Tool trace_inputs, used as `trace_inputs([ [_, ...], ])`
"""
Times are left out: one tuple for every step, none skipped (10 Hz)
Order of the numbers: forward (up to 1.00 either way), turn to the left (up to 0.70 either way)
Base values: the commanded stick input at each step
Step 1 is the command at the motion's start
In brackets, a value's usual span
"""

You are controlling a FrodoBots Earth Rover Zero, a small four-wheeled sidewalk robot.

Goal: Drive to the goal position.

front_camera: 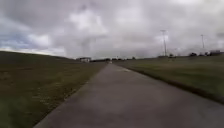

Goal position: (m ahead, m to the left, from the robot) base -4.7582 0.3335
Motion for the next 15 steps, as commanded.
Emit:
trace_inputs([
  [1.0,-0.38],
  [1.0,-0.38],
  [1.0,-0.38],
  [1.0,-0.38],
  [1.0,-0.38],
  [1.0,-0.38],
  [1.0,-0.38],
  [1.0,-0.38],
  [1.0,-0.38],
  [1.0,-0.38],
  [1.0,-0.38],
  [1.0,-0.38],
  [1.0,-0.38],
  [1.0,-0.38],
  [1.0,-0.39],
])
